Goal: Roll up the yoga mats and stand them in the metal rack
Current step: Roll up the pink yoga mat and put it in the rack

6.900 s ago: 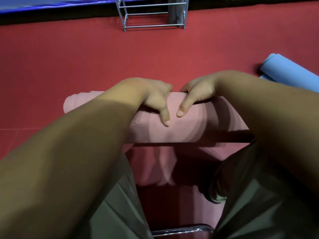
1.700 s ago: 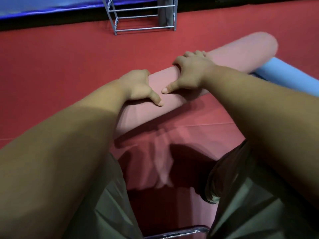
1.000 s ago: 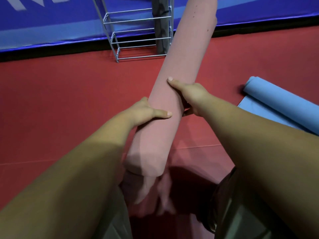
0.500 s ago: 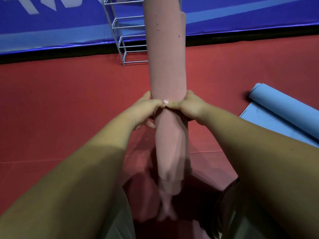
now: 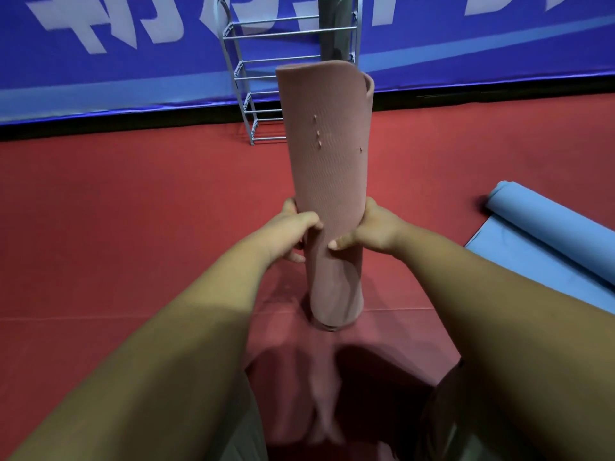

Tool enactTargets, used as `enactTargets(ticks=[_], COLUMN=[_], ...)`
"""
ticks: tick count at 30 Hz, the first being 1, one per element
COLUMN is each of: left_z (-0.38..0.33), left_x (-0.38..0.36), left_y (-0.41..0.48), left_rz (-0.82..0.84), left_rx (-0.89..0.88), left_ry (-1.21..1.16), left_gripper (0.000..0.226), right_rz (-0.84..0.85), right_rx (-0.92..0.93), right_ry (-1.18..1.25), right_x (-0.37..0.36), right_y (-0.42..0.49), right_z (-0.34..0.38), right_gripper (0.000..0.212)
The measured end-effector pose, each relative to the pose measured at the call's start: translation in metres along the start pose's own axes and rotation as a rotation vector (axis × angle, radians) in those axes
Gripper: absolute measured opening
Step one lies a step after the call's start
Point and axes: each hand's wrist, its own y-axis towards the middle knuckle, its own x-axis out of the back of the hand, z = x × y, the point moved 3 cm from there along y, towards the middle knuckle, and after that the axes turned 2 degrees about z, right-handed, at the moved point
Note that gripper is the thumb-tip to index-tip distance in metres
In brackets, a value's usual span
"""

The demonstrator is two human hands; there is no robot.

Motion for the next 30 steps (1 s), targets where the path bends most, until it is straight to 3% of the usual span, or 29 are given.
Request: enactTargets(ticks=[4,6,8,11,13,19,24,26,28,30], left_z=[-0.001,-0.005,-0.011,-0.015,-0.016,-0.014,-0.019,-0.026,-0.044,-0.069], left_x=[0.007,0.009,0.011,0.012,0.012,0.016,0.012,0.012,0.016,0.024], left_y=[-0.005,-0.011,-0.018,-0.028,-0.037,-0.051,-0.076,-0.086,-0.096,-0.106], left_rz=[-0.057,-0.061,-0.093,-0.137,-0.136,-0.219,-0.048,-0.026,-0.086,-0.206], left_rx=[-0.050,-0.139,-0.249,-0.342,-0.358,-0.394,-0.320,-0.254,-0.259,-0.355], left_ry=[0.061,0.031,0.010,-0.020,-0.014,0.132,0.027,0.002,-0.006,-0.021], left_gripper=[0.073,0.068,0.083,0.095,0.089,0.086,0.054,0.060,0.071,0.066], right_rz=[0.051,0.046,0.063,0.031,0.005,-0.059,-0.125,-0.142,-0.132,-0.123], right_rx=[-0.016,-0.036,-0.033,-0.017,-0.006,0.050,-0.018,-0.041,-0.040,-0.032], right_ry=[-0.054,-0.069,-0.052,-0.014,0.047,0.201,0.227,0.220,0.207,0.196], right_x=[-0.004,-0.002,-0.001,-0.001,-0.001,0.005,0.007,0.009,0.011,0.012], right_y=[-0.013,-0.034,-0.055,-0.069,-0.076,-0.110,-0.130,-0.134,-0.138,-0.143], right_z=[0.012,0.028,0.044,0.050,0.055,0.071,0.075,0.075,0.077,0.081], right_gripper=[0.131,0.131,0.133,0.097,0.090,0.100,0.114,0.115,0.113,0.111])
